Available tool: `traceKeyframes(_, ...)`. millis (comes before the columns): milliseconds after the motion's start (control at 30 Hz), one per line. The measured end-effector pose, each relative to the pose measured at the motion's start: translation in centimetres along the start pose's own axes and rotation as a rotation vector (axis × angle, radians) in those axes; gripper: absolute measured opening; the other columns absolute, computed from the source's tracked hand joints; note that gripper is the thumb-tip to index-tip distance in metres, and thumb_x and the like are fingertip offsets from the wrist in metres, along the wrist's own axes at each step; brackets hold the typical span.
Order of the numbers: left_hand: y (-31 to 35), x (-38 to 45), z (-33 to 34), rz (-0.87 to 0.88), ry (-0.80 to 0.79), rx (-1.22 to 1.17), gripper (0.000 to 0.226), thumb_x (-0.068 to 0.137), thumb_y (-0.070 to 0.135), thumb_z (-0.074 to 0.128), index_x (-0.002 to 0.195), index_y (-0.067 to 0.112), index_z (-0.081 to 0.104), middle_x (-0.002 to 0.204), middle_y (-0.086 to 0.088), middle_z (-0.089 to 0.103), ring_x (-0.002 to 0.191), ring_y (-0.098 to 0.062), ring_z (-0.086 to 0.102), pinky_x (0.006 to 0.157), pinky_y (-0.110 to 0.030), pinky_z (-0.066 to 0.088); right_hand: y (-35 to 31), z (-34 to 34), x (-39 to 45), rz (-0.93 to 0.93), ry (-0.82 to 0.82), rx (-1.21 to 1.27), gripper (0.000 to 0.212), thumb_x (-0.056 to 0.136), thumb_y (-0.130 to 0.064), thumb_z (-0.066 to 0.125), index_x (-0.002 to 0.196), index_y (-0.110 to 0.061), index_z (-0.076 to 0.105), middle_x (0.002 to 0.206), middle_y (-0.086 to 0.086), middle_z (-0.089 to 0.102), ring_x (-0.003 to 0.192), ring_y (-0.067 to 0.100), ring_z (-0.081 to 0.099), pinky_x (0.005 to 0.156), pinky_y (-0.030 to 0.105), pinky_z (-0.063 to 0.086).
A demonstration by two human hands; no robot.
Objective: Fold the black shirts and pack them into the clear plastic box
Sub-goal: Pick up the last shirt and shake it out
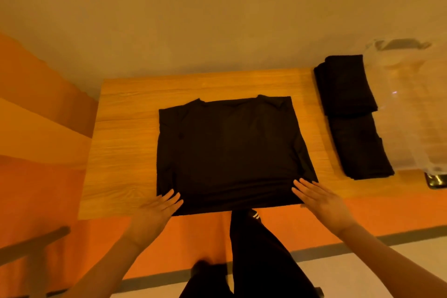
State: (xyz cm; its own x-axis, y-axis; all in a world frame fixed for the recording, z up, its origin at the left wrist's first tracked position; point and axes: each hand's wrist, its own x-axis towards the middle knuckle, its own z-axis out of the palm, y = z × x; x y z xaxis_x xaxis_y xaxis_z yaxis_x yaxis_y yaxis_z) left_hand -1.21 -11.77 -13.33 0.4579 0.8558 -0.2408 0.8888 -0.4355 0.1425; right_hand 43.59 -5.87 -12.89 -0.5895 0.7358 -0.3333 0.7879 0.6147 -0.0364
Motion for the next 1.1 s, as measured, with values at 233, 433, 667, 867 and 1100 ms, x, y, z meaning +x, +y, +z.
traceKeyframes(233, -0.7, 2.7, -9.3, -0.375, 0.075, -0.431, 0.026, 0.094, 0.005, 0.05, 0.116, 0.006, 0.063, 0.114, -0.01, 0.065, 0.105, -0.026, 0.061, 0.081, -0.026, 0.042, -0.1, -10.4, 2.5, 0.312, 0.048, 0.422, 0.035, 0.088, 0.003, 0.056, 0.122, -0.006, 0.059, 0.114, 0.011, 0.066, 0.089, 0.015, 0.066, 0.078, 0.01, 0.043)
traceKeyframes(433, -5.4, 7.6, -26.7, -0.336, 0.445, -0.384, 0.017, 0.091, 0.006, 0.055, 0.105, 0.0, 0.061, 0.101, -0.016, 0.066, 0.096, -0.032, 0.06, 0.073, -0.03, 0.037, 3.2, -25.9, 7.0, 0.351, 0.398, 0.492, 0.024, 0.094, -0.007, 0.049, 0.111, -0.001, 0.065, 0.105, 0.018, 0.066, 0.096, 0.033, 0.061, 0.08, 0.033, 0.044)
traceKeyframes(667, -6.4, 7.1, -37.3, -0.336, 0.628, -0.424, 0.008, 0.087, 0.005, 0.06, 0.082, 0.012, 0.06, 0.083, -0.005, 0.059, 0.083, -0.019, 0.053, 0.062, -0.016, 0.037, 5.5, -37.1, 7.3, 0.318, 0.417, 0.438, 0.02, 0.094, -0.009, 0.051, 0.104, -0.002, 0.066, 0.103, 0.014, 0.064, 0.101, 0.03, 0.056, 0.079, 0.03, 0.038)
traceKeyframes(867, -7.5, 5.2, -41.1, -0.371, 0.654, -0.39, 0.005, 0.081, 0.008, 0.068, 0.085, 0.01, 0.067, 0.081, 0.0, 0.061, 0.085, -0.02, 0.056, 0.072, -0.024, 0.034, 5.7, -42.5, 5.6, 0.303, 0.565, 0.418, 0.016, 0.091, -0.012, 0.057, 0.099, -0.005, 0.067, 0.094, 0.01, 0.063, 0.088, 0.022, 0.055, 0.077, 0.031, 0.041)
traceKeyframes(1100, -7.7, 4.5, -43.6, -0.376, 0.601, -0.192, 0.018, 0.088, 0.008, 0.06, 0.103, 0.003, 0.069, 0.1, -0.011, 0.067, 0.093, -0.022, 0.056, 0.074, -0.022, 0.032, 5.6, -46.5, 5.5, 0.291, 0.737, 0.296, 0.02, 0.093, -0.007, 0.052, 0.104, -0.003, 0.067, 0.103, 0.016, 0.066, 0.098, 0.032, 0.058, 0.084, 0.038, 0.044)
